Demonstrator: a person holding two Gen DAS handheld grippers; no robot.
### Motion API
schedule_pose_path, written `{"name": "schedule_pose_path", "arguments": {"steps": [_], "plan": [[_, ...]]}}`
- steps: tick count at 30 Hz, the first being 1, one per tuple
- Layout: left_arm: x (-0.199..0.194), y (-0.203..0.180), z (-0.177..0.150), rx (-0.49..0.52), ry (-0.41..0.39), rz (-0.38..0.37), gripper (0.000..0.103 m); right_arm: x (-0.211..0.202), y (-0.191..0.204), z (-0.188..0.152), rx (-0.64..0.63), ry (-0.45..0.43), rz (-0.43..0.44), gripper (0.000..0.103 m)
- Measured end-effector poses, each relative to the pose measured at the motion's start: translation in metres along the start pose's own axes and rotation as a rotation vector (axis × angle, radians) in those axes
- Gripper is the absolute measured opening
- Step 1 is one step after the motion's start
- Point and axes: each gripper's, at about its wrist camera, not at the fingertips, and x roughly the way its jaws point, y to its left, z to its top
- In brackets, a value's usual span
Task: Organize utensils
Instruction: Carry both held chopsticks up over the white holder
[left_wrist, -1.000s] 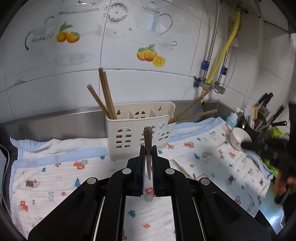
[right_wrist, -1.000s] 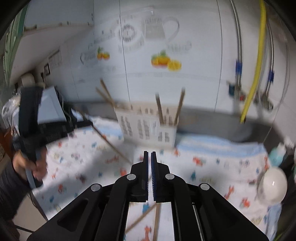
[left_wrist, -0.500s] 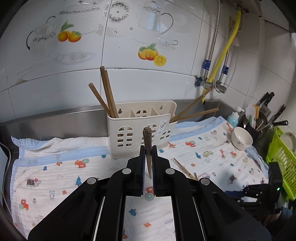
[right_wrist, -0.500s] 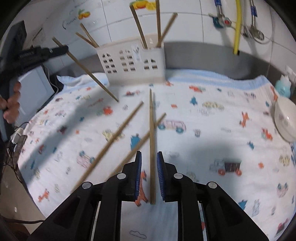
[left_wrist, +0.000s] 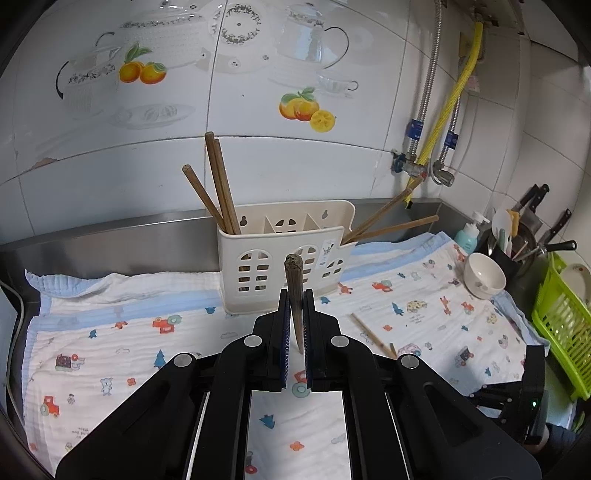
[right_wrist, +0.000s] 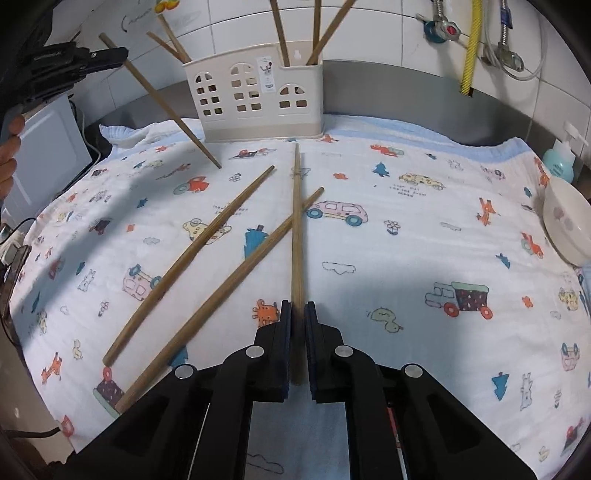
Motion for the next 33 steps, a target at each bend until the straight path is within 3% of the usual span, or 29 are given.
{"name": "schedule_pose_path", "arguments": {"steps": [6,15,26,33], "plan": [[-0.005,0.0,0.006,0.009,-0.016,0.007,0.005,-0.043,0.004,0.028,-0.042,-0.106,-0.01,0.007],[-0.013,-0.007,0.036,0.032,-0.057,0.012,0.005,-0.124,0.003,0.123,-0.122,-0.281,0.009,0.007],[-0.037,-0.02,0.103,0.072,-0.167,-0.005,0.005,-0.159,-0.002,0.228,-0.16,-0.311,0.052,0.007],[-0.049,-0.023,0.15,0.108,-0.29,0.065,0.005,-0.143,-0.008,0.272,-0.135,-0.279,0.058,0.007]]}}
